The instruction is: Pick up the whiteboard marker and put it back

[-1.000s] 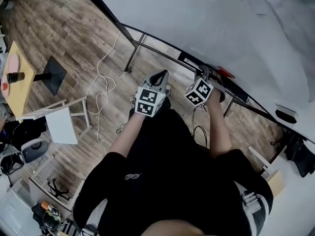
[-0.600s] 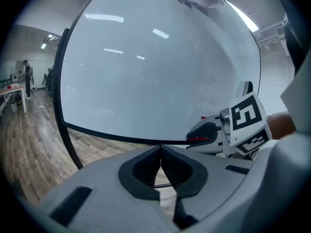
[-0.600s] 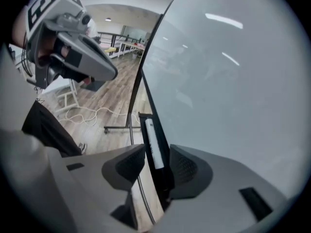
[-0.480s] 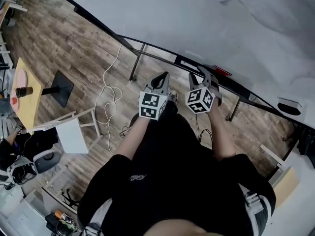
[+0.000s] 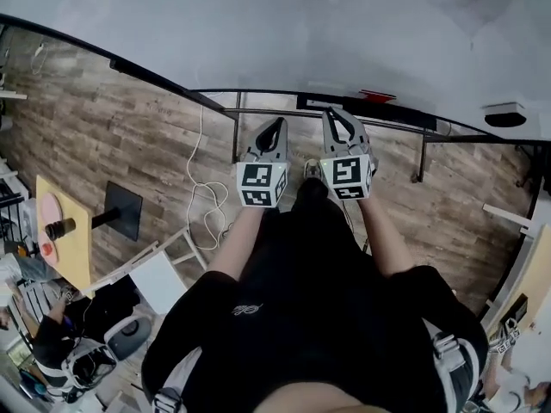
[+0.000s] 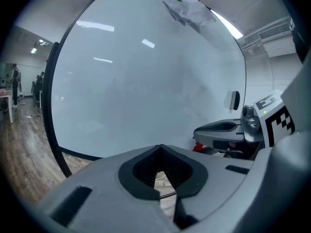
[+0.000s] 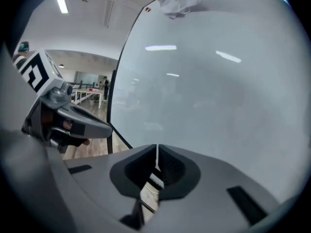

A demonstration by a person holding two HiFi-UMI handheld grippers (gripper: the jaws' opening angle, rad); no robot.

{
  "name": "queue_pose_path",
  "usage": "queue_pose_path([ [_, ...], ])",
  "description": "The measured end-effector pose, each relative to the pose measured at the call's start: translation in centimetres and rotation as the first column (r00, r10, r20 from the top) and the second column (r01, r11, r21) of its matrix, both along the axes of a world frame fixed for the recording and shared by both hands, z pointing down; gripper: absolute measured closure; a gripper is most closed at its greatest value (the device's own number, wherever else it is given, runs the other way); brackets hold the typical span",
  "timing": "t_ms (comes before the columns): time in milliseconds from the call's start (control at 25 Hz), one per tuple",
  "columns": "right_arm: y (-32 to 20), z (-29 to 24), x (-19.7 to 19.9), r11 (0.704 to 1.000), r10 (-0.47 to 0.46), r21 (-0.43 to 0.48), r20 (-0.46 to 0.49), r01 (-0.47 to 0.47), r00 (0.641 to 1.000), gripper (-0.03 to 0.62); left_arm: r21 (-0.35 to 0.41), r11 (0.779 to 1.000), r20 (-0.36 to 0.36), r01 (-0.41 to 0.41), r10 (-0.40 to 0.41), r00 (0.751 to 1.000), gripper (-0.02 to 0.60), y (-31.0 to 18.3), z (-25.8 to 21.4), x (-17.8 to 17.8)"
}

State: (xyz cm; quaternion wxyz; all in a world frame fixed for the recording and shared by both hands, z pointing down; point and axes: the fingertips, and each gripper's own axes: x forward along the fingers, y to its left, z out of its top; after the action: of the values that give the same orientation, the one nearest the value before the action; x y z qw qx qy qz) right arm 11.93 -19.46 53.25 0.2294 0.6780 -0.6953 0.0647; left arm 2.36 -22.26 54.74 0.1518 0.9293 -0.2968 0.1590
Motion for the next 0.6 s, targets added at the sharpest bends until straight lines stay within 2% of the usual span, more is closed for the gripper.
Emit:
queue_pose_path([
  [160, 1.9, -1.9, -2.7, 0.992, 0.106, 0.058, 0.109, -0.113, 0.988, 0.591, 0.032, 0.998, -0.029, -0.052, 0.053, 0.998, 0.574, 0.7, -1.5, -3.0],
  [400, 5.3, -3.8, -6.5, 0.963, 0.237, 0.106, 0.118, -0.250, 0.964, 0.591, 0.053, 0.988, -0.099, -0.147, 0.152, 0.983, 0.574, 2.8, -3.1, -6.4],
  [600, 7.9, -5.2, -9.9, 0.937, 0.298, 0.140, 0.156, -0.320, 0.942, 0.591, 0.107, 0.973, -0.108, -0.204, 0.215, 0.971, 0.574, 4.3, -4.8, -9.5],
])
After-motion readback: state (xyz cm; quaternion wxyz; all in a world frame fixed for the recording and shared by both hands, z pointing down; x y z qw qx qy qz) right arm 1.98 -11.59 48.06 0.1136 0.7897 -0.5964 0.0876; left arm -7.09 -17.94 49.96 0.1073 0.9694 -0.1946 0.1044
